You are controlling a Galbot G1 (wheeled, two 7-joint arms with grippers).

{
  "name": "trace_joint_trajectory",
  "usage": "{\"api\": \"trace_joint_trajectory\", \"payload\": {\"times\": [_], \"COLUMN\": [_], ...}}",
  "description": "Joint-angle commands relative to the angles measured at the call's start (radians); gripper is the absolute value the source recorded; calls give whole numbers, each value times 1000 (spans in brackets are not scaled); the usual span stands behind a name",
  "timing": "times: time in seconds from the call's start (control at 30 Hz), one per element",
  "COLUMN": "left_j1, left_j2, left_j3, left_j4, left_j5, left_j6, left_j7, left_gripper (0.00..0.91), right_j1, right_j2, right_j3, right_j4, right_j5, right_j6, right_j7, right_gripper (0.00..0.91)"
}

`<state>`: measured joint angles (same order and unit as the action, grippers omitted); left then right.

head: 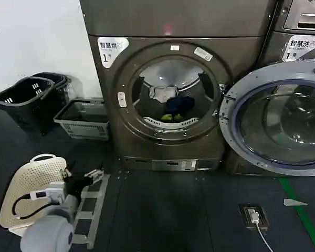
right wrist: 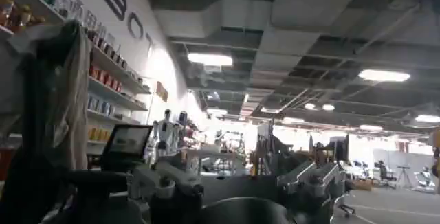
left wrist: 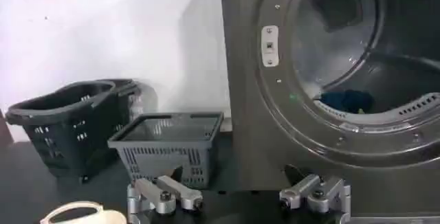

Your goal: Grasp the clothes from the dryer.

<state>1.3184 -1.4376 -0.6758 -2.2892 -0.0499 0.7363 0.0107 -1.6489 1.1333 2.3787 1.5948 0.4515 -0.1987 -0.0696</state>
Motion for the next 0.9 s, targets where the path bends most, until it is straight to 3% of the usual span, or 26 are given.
{"api": "trace_joint_trajectory", "payload": {"times": [0.03,0.9], "left_j1": [4,2], "left_j2": [0,1], "left_j3": [0,10], "left_j4": [-2,-7], "left_j5": [2,-18], "left_j6": [49,49], "left_j7": [0,0], "left_gripper": [907,907], "right_j1": [1,-2], "right_j2": [0,5], "right_j3": [-1,7], "right_j4": [-1,-3], "right_j5": [5,21], "right_j6": [9,1], "right_j7": [7,19], "right_gripper": [907,907]}}
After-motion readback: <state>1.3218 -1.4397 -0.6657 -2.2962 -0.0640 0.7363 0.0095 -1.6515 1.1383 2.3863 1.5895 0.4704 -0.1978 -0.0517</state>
